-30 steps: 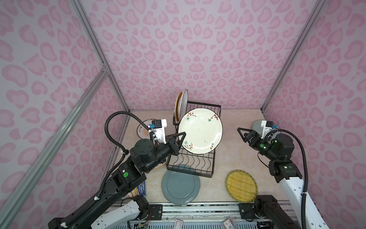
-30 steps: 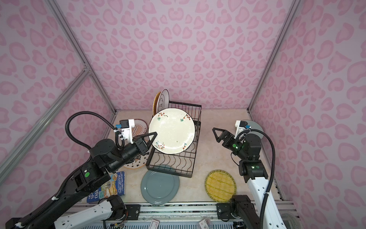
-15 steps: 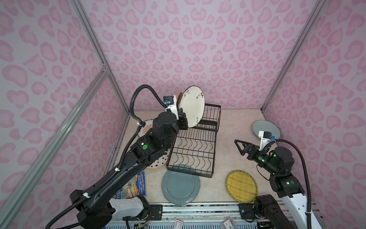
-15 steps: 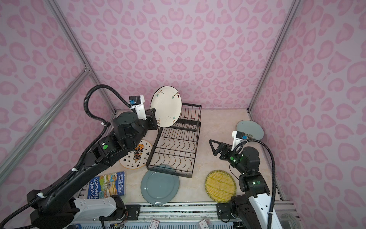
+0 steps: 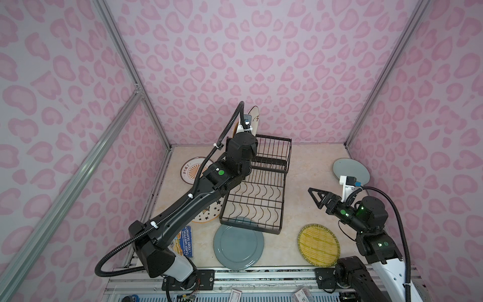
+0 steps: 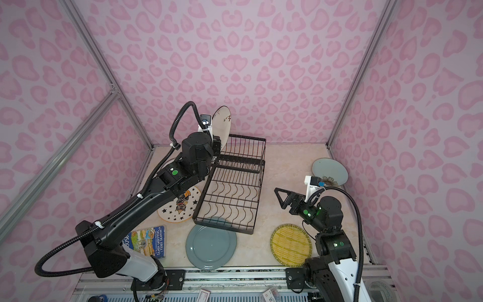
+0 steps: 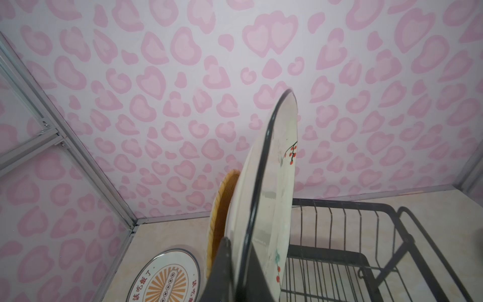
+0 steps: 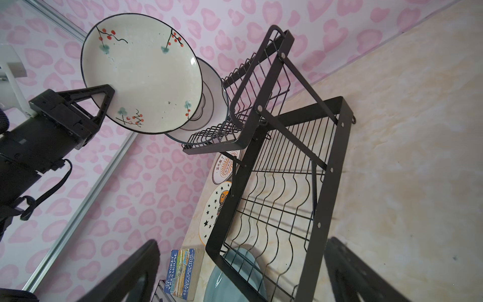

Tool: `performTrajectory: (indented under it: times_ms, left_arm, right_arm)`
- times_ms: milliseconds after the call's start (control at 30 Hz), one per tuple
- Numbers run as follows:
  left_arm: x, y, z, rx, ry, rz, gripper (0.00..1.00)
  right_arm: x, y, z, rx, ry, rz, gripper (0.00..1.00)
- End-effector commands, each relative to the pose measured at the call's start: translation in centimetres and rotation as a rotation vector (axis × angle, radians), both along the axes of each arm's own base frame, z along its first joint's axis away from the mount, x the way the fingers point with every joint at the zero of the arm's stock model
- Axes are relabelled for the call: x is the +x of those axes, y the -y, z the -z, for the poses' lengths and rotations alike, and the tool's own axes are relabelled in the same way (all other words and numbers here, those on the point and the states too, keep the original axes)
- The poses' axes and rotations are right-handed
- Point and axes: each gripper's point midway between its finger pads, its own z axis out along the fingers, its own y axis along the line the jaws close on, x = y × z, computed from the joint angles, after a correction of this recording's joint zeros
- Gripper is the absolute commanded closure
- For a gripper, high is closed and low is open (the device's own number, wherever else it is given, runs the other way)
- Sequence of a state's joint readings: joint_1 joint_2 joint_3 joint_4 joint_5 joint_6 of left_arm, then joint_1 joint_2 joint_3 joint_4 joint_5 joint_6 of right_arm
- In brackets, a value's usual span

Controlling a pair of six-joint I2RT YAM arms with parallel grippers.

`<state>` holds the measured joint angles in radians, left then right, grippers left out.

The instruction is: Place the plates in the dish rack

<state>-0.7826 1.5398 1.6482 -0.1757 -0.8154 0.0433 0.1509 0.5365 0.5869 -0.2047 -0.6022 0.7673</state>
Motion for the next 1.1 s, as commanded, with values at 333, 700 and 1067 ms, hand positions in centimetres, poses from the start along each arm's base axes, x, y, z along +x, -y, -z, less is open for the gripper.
performTrajectory:
  times_ms: [333, 700, 1067]
  left_arm:
    - [2.8, 0.4, 0.8, 0.011, 0.046, -0.019, 0.96]
    - [3.9, 1.9, 3.2, 0.03, -0.007, -0.017, 0.96]
    - [2.1, 2.2, -1.9, 0.042, 0.093, -0.086, 0.96]
  right_arm:
    - [-0.2, -1.2, 0.2, -0.027, -0.034, -0.006, 0.02]
    - [-0.7, -1.4, 0.8, -0.059, -0.046, -0.021, 0.02]
    - [-0.7, -1.7, 1.4, -0.055, -0.049, -0.036, 0.02]
